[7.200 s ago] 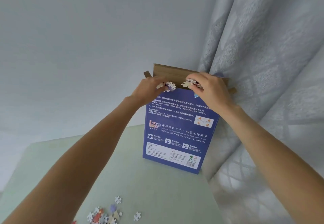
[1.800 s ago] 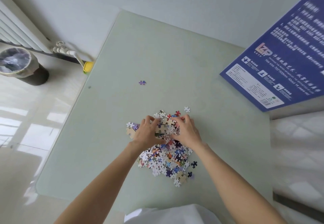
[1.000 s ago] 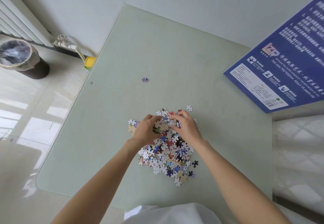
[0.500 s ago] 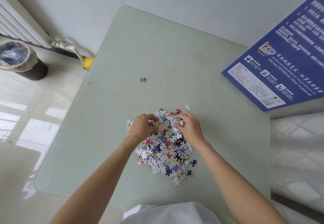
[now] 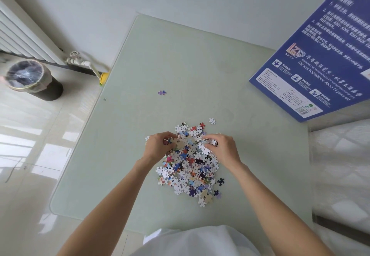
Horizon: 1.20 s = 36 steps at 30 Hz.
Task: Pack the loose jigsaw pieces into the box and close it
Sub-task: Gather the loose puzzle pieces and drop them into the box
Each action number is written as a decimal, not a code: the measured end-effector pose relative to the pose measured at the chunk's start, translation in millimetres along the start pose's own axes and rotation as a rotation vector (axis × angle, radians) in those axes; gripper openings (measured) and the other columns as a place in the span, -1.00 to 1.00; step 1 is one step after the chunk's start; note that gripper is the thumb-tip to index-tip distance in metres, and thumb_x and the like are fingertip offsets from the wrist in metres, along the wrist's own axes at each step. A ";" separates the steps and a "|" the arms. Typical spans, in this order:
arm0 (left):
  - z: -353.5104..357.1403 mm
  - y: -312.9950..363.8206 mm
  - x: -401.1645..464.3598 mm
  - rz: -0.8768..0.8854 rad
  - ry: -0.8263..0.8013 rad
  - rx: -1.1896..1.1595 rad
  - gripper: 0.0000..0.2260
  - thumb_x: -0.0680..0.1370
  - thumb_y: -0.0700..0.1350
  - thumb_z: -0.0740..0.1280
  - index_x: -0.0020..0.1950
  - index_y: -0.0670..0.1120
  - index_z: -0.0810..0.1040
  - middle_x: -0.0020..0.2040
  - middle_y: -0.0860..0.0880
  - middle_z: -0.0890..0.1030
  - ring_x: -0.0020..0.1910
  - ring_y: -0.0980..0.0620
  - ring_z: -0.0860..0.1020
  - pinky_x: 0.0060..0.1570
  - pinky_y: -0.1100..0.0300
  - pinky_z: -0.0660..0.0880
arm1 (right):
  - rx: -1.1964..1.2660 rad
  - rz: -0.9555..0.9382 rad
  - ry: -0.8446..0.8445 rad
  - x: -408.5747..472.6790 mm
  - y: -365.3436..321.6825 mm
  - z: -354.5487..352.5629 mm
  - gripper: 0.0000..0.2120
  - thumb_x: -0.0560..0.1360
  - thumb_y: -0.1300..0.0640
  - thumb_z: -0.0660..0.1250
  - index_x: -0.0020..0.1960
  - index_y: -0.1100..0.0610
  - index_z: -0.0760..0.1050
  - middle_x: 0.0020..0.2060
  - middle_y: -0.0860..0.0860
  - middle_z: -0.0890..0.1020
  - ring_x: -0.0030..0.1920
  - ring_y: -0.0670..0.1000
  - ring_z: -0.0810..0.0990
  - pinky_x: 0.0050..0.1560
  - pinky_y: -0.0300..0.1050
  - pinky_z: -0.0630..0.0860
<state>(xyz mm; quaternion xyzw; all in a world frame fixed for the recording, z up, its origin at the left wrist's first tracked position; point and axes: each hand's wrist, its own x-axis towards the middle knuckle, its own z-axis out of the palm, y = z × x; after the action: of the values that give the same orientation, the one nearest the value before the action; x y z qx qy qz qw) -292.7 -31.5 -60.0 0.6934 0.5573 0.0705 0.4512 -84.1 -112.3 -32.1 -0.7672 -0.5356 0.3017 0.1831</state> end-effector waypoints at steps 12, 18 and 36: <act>-17.1 80.3 -15.3 0.256 0.041 0.067 -0.82 0.44 -0.16 0.43 0.01 0.03 0.63 -0.19 0.10 0.64 -0.28 0.26 0.58 -0.17 0.42 0.49 | 0.168 -0.287 0.174 -43.1 -35.5 -143.1 -0.78 0.36 0.16 0.49 0.00 0.01 0.66 -0.32 -0.18 0.59 -0.31 -0.18 0.52 -0.24 -0.36 0.42; -37.4 192.4 1.5 0.483 0.071 0.058 -0.81 0.44 -0.17 0.44 -0.03 0.09 0.62 -0.27 0.13 0.62 -0.40 0.23 0.57 -0.33 0.51 0.41 | 0.245 -0.464 0.509 -48.3 -52.6 -296.5 -0.80 0.39 0.15 0.47 0.01 0.05 0.64 -0.14 -0.09 0.69 -0.17 -0.10 0.65 -0.13 -0.35 0.50; -21.7 494.8 96.4 1.364 0.396 0.022 -0.85 0.46 -0.24 0.38 -0.01 -0.06 0.64 0.02 0.04 0.62 -0.10 0.28 0.54 -0.10 0.31 0.51 | -0.485 -0.400 0.784 57.1 63.4 -422.8 -0.77 0.40 0.36 0.40 0.01 0.16 0.65 -0.11 0.12 0.65 -0.19 0.13 0.64 -0.18 -0.08 0.57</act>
<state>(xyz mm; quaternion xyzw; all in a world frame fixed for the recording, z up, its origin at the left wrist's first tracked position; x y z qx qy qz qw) 80.8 75.1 262.1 0.8664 0.0714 0.4564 0.1896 253.6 -64.0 231.7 -0.7256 -0.6178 -0.1834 0.2413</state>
